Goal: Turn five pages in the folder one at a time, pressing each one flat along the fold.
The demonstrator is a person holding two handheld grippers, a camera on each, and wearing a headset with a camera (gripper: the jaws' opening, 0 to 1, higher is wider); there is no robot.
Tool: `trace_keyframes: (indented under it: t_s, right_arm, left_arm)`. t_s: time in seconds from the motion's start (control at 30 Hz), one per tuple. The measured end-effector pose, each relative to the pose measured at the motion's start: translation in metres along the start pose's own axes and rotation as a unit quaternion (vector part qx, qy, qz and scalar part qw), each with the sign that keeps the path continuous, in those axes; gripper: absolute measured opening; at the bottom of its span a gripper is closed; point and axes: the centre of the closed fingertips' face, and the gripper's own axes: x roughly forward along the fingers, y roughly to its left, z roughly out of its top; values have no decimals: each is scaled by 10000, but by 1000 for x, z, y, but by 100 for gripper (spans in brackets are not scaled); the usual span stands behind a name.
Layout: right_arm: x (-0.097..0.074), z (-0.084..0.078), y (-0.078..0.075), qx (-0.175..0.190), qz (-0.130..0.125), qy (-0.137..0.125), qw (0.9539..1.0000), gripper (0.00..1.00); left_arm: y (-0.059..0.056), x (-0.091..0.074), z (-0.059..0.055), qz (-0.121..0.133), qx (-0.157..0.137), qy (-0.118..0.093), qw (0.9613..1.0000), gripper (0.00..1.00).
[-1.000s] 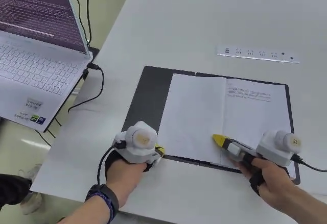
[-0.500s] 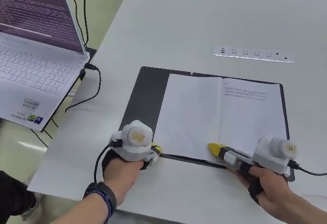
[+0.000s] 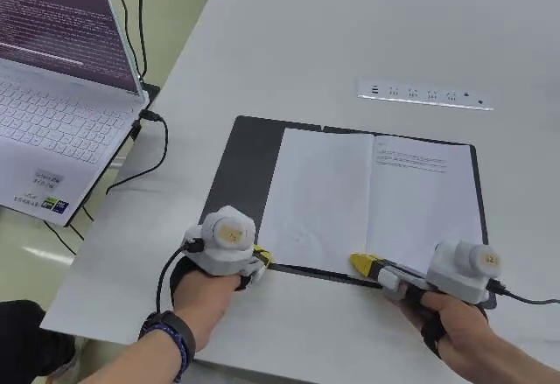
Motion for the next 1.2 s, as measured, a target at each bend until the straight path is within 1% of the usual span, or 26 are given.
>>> trace_keyframes:
  t_s: [0.1, 0.17, 0.3, 0.37, 0.57, 0.7, 0.77, 0.83, 1.0, 1.07, 1.1, 1.2]
  right_arm:
    - [0, -1, -2, 12, -22, 26, 10000, 0]
    - [1, 0, -3, 130, -53, 21, 9999, 0]
    - [0, 0, -1, 116, -78, 34, 9999, 0]
    - [0, 0, -2, 175, -95, 44, 9998, 0]
    - [0, 0, 0, 211, -113, 90, 9997, 0]
    - [-2, 1, 2, 210, -100, 114, 9997, 0]
    - [-3, 0, 2, 256, -79, 114, 9996, 1]
    - [-6, 1, 2, 255, -79, 104, 9996, 3]
    - [-13, 6, 4, 145, -77, 114, 9998, 10]
    - [-17, 9, 5, 104, -48, 95, 9999, 11]
    - [-18, 10, 5, 95, -53, 97, 9999, 12]
    - [-23, 12, 5, -14, -86, 112, 9999, 15]
  left_arm:
    - [0, 0, 0, 10, 6, 8, 10000, 0]
    - [0, -1, 0, 16, 6, 11, 10000, 0]
    - [1, 0, 0, 44, -9, -2, 10000, 0]
    - [0, -1, 0, 48, 1, 2, 10000, 0]
    - [-2, -1, 0, -12, 77, 66, 9999, 0]
    - [-6, -1, 0, -120, 93, 111, 9998, 5]
    - [-8, -2, 0, -204, -104, 94, 9997, 8]
    - [-9, -3, 0, -244, -172, 83, 9995, 10]
    - [-17, -4, 1, -368, -187, 117, 9991, 17]
    - [-20, -4, 0, -403, -170, 147, 9989, 20]
    - [-20, -5, 0, -428, -179, 144, 9988, 21]
    - [-22, -10, 4, -444, -242, 40, 9987, 24]
